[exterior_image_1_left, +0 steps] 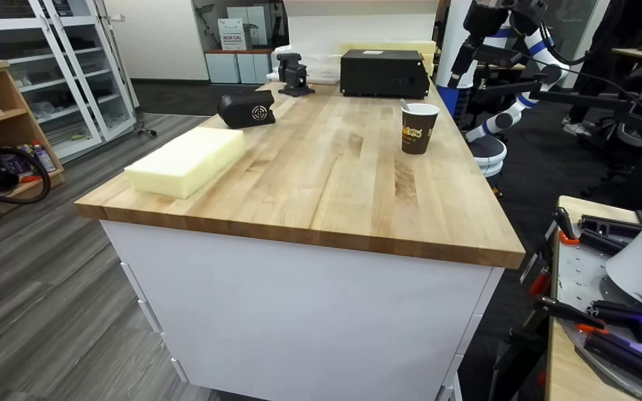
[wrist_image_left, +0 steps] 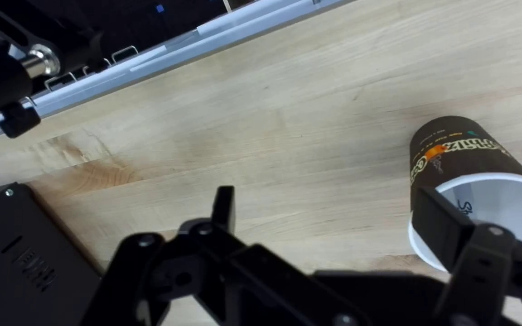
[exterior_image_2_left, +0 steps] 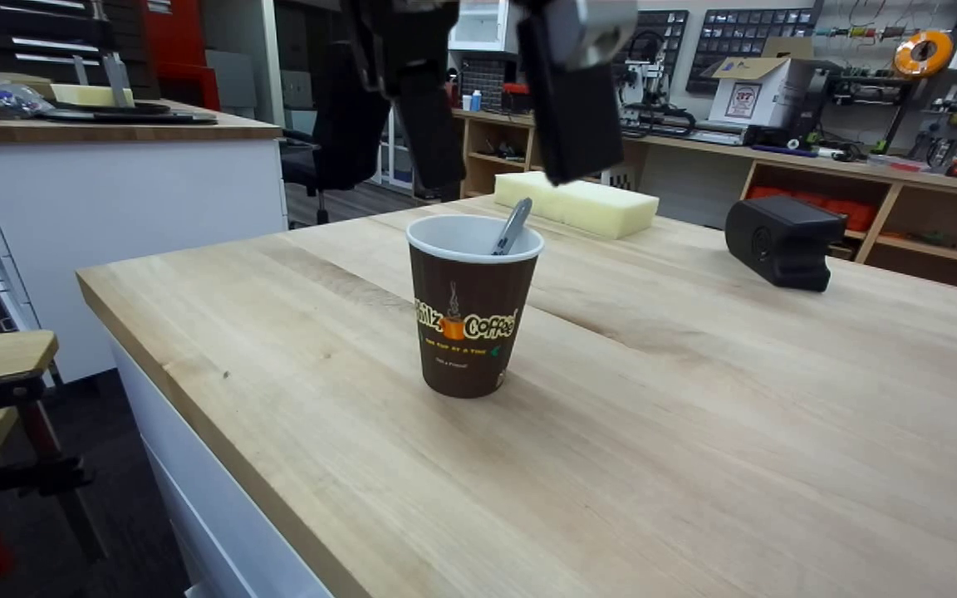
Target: Take the pen out of the cup and put it on the counter
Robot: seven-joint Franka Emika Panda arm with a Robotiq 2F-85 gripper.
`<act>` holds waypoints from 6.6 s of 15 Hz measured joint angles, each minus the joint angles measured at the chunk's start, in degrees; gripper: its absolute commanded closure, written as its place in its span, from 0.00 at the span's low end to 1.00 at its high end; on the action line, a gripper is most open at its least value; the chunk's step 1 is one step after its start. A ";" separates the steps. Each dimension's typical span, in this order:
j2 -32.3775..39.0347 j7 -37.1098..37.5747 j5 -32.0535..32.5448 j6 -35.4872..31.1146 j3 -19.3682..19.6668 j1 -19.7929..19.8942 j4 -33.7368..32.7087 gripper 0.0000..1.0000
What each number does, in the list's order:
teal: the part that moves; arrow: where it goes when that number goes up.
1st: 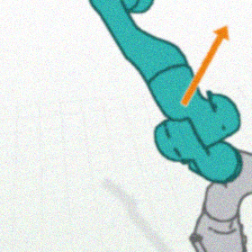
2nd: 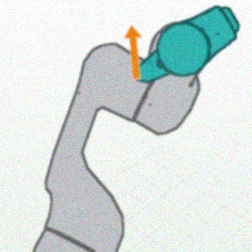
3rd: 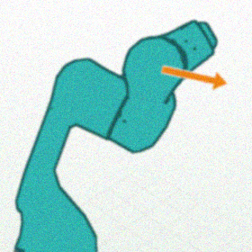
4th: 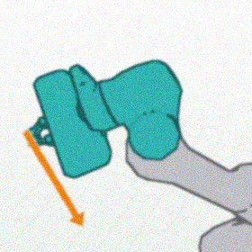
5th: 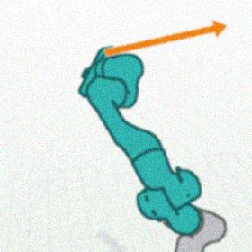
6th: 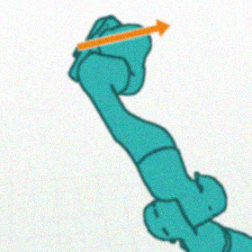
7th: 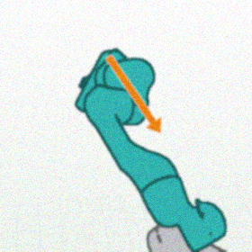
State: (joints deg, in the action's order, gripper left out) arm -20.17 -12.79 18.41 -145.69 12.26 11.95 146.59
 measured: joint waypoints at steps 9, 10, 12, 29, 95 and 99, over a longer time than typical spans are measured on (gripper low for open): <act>9.75 -18.15 -18.66 -4.63 0.03 -10.73 -10.20 0.00; 11.58 -21.87 -22.65 -4.93 0.05 -11.96 -11.64 0.00; 14.66 -28.79 -30.47 -4.66 -0.05 -13.36 -14.00 0.00; 21.54 -27.47 -21.83 28.41 -2.15 -8.90 -29.97 0.00; 28.61 -27.21 -17.31 46.44 -6.74 -6.90 -43.58 0.97; 28.13 -26.96 -12.48 43.84 -8.21 -7.58 -45.04 0.97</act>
State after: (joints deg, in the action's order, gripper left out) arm 7.97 -39.75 5.94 -101.84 4.05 4.37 101.55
